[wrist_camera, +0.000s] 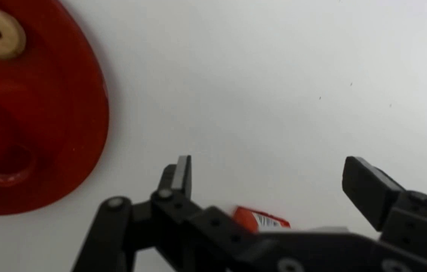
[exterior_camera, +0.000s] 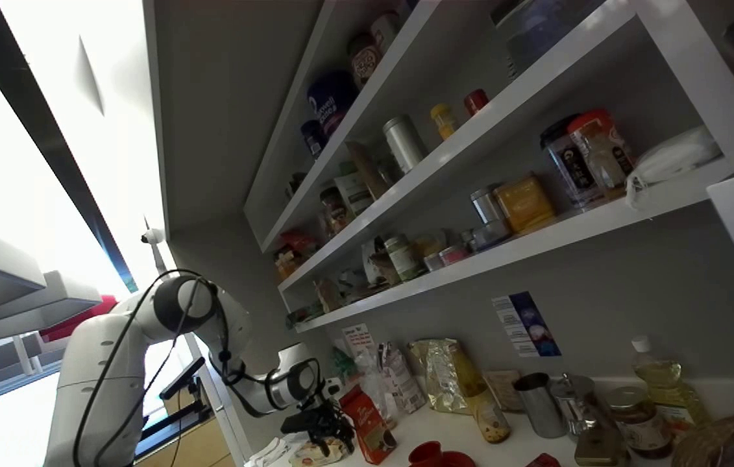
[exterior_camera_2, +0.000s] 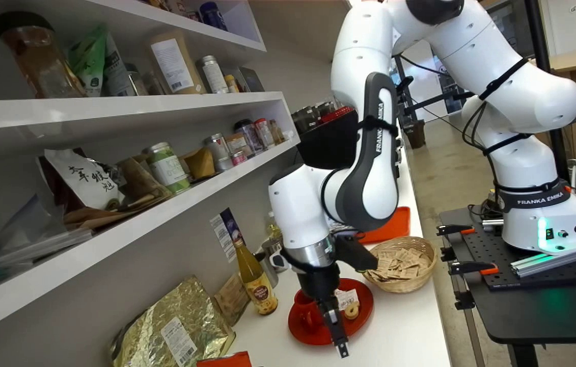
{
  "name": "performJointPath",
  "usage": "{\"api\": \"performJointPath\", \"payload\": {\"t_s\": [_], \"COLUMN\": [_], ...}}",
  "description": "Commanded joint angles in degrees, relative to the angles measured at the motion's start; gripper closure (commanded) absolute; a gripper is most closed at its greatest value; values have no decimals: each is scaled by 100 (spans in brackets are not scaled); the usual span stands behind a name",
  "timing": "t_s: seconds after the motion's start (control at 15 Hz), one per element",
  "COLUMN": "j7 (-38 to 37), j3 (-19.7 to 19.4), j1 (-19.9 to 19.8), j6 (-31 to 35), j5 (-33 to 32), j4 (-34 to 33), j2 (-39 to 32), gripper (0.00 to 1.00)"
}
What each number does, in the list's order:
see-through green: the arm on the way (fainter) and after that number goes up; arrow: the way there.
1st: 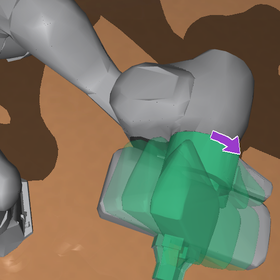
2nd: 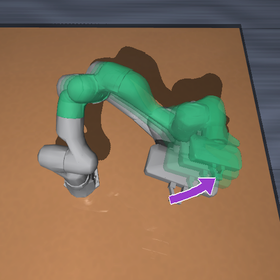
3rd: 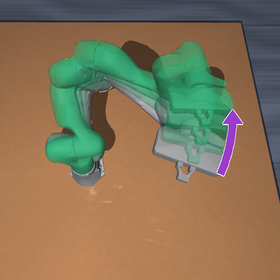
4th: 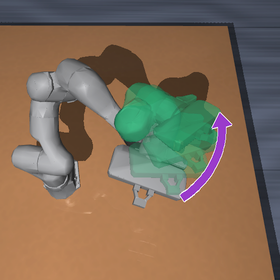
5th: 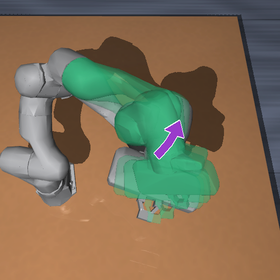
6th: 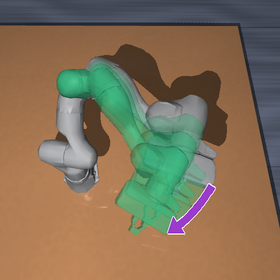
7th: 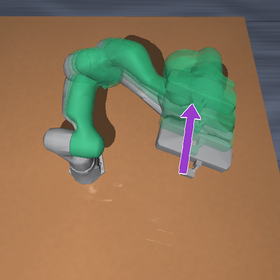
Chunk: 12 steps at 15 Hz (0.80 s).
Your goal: Put the orange packet on the shelf
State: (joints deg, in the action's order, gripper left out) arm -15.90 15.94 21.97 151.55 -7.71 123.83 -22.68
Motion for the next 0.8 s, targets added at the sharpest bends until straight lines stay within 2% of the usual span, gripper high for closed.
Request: {"api": "performJointPath", "payload": {"t_s": [0.0,0.33,0.47,0.53,0.6,0.67,0.73], "j7": [-34,-77,-155,-206,-239,-285,-356], "j3": [-324,-544,-746,-870,-970,-1087,-1203], "j1": [419,820,1022,1129,1218,1325,1435], "j6": [104,192,216,227,239,275,336], "j5": [-139,-53,-144,-201,-234,-265,-295], "j4": [-1440,-2788,-3079,-3174,-3254,-3298,-3316], "j2": [-1097,-1876,-2025,-2085,-2136,-2177,-2204], "gripper": [0,0,23,29,25,49,50]}}
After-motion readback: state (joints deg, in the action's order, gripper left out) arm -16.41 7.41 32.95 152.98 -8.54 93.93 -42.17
